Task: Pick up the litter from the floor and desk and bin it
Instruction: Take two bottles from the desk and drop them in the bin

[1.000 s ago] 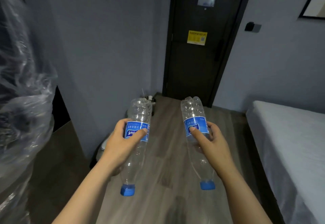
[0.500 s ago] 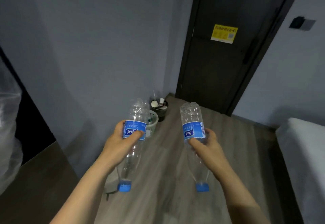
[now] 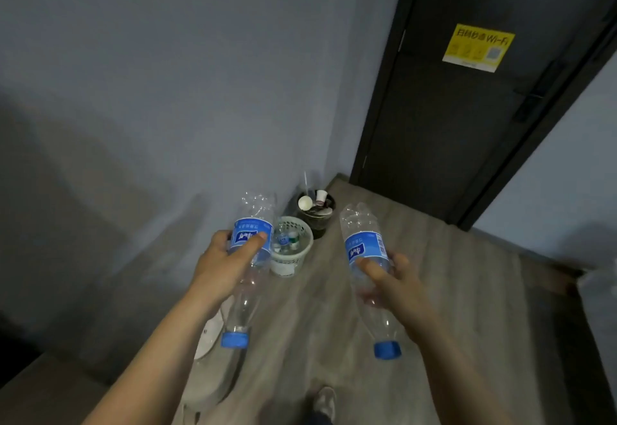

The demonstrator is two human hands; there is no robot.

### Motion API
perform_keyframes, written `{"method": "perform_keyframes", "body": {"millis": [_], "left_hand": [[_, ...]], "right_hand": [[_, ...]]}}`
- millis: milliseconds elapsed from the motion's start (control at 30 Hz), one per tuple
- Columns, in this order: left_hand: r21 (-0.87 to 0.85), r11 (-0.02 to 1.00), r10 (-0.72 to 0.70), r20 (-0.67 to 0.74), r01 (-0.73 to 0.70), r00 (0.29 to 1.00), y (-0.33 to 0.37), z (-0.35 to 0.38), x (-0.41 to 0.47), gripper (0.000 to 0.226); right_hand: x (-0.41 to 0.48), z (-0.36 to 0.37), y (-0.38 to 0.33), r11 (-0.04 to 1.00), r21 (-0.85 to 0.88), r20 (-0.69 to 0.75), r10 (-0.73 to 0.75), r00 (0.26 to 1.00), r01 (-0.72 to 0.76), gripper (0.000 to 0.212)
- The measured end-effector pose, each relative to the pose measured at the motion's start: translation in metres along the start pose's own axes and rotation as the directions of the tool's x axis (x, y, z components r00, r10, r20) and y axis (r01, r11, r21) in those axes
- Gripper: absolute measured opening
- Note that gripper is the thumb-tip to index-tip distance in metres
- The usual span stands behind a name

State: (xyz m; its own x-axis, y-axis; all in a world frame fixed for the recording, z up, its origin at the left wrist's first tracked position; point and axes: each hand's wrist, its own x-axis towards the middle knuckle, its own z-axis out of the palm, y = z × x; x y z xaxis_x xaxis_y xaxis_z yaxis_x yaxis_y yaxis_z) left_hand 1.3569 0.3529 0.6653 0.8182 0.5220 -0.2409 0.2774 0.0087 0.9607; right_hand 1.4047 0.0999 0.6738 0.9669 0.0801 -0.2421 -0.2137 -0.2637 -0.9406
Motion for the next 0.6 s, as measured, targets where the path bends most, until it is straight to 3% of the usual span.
{"method": "perform_keyframes", "body": {"millis": [200,400,600], "left_hand": [[0.187,0.982,0.003,-0.019,0.000,1.000,0.026,0.053,0.103,0.049],[0.235,0.972,-0.024,-0.012,0.027,1.000,0.045,0.096,0.197,0.066],[0.272,0.959,-0.077,-0.012,0.077,0.997,0.034,0.117,0.297,0.050]], "right_hand": [[0.132,-0.003,-0.011,1.000,0.028,0.091,0.003,0.996,-0.006,0.031],[0.258,-0.004,-0.028,0.996,-0.027,0.203,0.094,0.975,-0.091,0.058],[0.359,0.027,-0.028,0.975,-0.095,0.131,0.212,0.969,-0.201,0.064]]}}
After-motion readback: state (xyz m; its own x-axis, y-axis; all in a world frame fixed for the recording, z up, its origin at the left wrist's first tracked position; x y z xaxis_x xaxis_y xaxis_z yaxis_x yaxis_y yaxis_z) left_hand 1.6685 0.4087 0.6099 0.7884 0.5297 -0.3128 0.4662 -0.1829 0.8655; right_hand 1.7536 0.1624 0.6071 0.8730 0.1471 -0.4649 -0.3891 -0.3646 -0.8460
